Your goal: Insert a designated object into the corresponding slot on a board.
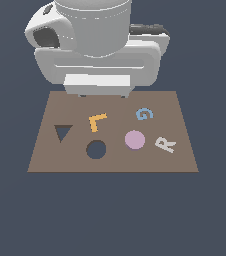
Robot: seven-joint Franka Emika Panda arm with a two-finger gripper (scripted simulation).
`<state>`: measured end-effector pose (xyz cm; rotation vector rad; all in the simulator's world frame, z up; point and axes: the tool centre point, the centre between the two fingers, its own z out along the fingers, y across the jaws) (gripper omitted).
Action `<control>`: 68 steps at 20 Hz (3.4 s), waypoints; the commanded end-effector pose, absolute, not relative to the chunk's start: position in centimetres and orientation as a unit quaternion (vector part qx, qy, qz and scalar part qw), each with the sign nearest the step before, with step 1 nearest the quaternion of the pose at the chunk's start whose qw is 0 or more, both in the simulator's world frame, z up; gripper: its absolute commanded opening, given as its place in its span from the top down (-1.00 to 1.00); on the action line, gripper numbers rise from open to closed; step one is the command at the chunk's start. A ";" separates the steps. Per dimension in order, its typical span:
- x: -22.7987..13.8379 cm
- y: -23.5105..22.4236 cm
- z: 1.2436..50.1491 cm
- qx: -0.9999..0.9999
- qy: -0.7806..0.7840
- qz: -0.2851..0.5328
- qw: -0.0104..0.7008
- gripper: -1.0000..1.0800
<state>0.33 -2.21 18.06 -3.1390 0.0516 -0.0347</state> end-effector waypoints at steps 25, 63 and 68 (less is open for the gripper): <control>5.2 4.3 7.9 -0.975 -0.223 -0.003 0.002 -0.92; 5.8 6.6 3.1 -0.957 -0.290 0.000 0.000 1.00; 5.8 6.5 3.1 -0.955 -0.296 0.000 0.000 1.00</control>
